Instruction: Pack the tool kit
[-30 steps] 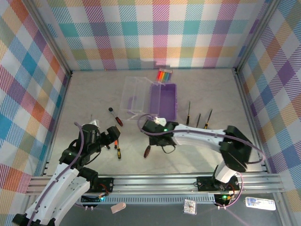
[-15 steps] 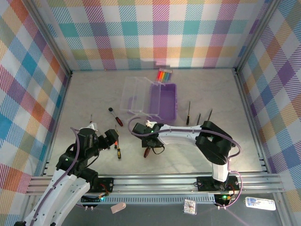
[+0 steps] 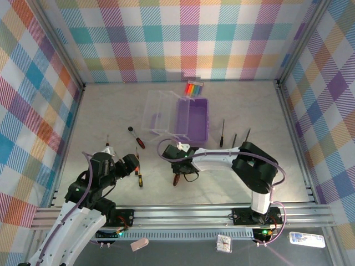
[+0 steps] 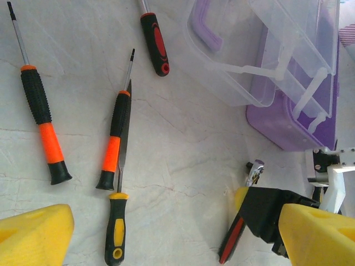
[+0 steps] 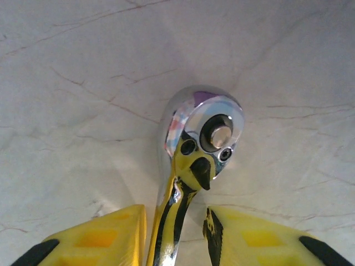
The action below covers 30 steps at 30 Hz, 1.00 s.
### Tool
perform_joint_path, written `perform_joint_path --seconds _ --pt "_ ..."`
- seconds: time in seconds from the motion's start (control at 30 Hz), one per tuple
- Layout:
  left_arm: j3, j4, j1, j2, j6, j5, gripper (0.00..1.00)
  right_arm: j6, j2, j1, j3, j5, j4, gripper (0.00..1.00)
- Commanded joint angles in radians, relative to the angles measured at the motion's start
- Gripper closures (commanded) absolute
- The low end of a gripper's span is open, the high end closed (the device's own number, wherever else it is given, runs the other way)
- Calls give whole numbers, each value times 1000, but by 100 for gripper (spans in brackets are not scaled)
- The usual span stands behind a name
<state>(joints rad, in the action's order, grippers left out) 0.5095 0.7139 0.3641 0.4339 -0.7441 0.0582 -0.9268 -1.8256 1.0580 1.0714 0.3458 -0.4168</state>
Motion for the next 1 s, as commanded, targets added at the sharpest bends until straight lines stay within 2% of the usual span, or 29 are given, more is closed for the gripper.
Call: perform_joint_path --seconds 0.0,0.13,0.3,0.47,0.67,0.97 --pt "31 21 6 -8 2 -9 5 107 31 -35 -97 52 -95 60" --pt "30 -4 5 14 1 -9 5 176 99 -59 -167 40 -93 60" --pt "41 -29 6 60 2 6 5 303 106 -80 -141 33 -157 60" --pt "47 -41 6 81 -1 15 5 380 118 -82 -87 -79 -192 55" --pt "51 -50 6 86 -1 17 5 229 130 -80 -21 -134 -273 46" --pt "44 -91 7 137 3 35 5 109 97 -22 -58 -176 -221 49"
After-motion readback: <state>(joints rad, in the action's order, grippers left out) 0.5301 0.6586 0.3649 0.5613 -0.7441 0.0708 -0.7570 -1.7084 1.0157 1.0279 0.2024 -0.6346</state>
